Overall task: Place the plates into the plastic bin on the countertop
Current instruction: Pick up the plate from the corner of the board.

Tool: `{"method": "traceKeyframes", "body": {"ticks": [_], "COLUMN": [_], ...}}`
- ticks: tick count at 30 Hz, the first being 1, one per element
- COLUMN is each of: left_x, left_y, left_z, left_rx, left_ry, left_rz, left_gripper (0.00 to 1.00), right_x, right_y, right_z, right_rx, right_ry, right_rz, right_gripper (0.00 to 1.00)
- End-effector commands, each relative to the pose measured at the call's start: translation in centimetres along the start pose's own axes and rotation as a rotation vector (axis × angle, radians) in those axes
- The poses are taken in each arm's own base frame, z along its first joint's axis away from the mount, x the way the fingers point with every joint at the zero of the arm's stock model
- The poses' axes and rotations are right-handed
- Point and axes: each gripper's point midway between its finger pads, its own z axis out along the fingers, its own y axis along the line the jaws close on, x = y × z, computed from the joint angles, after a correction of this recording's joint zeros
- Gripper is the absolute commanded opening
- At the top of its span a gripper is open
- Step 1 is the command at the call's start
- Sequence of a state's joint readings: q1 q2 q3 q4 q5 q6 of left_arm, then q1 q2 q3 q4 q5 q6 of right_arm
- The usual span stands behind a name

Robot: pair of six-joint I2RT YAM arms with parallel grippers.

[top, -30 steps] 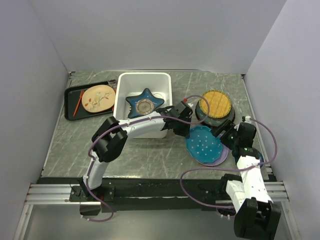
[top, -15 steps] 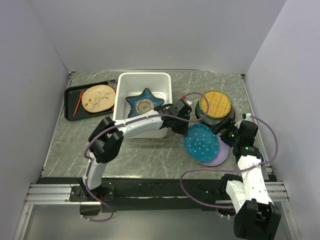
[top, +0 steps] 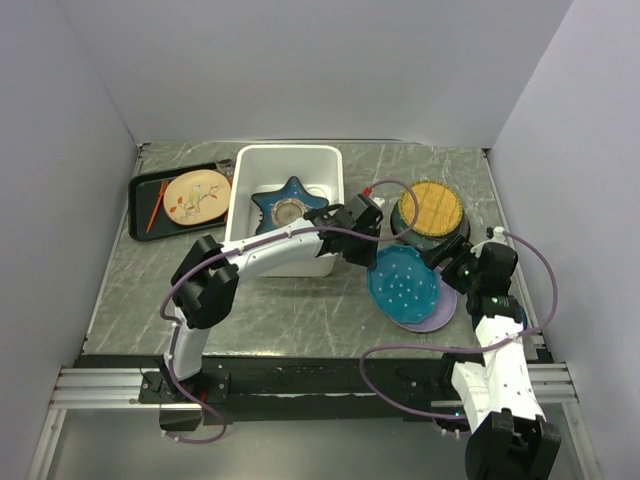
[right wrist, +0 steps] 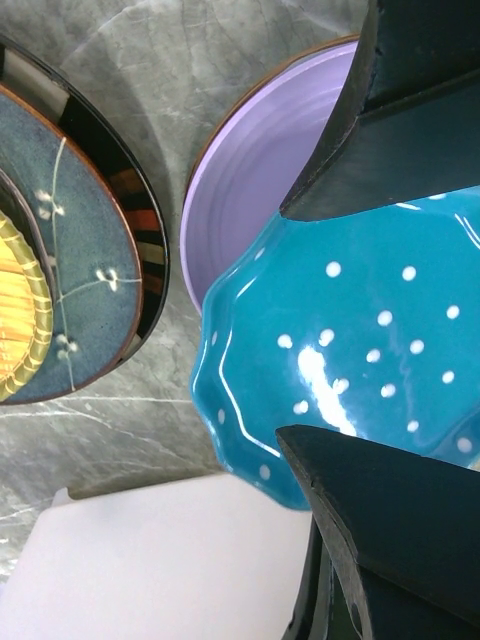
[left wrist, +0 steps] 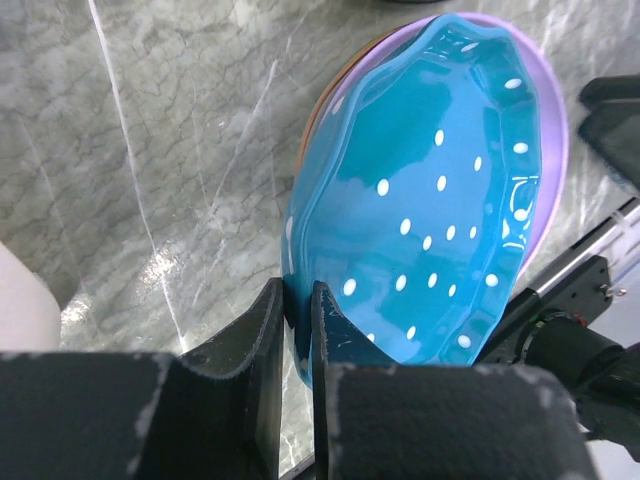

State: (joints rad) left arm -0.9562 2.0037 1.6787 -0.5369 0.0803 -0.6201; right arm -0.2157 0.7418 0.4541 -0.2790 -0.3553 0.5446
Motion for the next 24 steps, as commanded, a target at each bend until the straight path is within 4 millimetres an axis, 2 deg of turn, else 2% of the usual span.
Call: {"method": "traceKeyframes", "body": {"ticks": [1, 10, 24], "left_x": [-7.4, -8.1, -10.0], "left_y": [-6.4, -6.9, -6.2], "left_z": [-7.3, -8.2, -10.3], "left_rx": [0.201, 0.211, 0.173], "left_ry": [-0.24, -0.261, -0.319], "left_rz": [0.016, 0.02, 0.025], "left_gripper": [0.01, 0.01, 0.01], "right_x": [-1.7, -1.9, -2.2], "right_y": [2.0, 2.4, 2.9], "right_z": [-0.9, -1.5, -2.2], "right_rx": [-0.056, -0.063, -0.075], "right_ry": [-0.045, -0.05, -0.067], "right_rz": [-0.031, -0.041, -0.056], "right_gripper": [0.89, 0.9, 0.89]}}
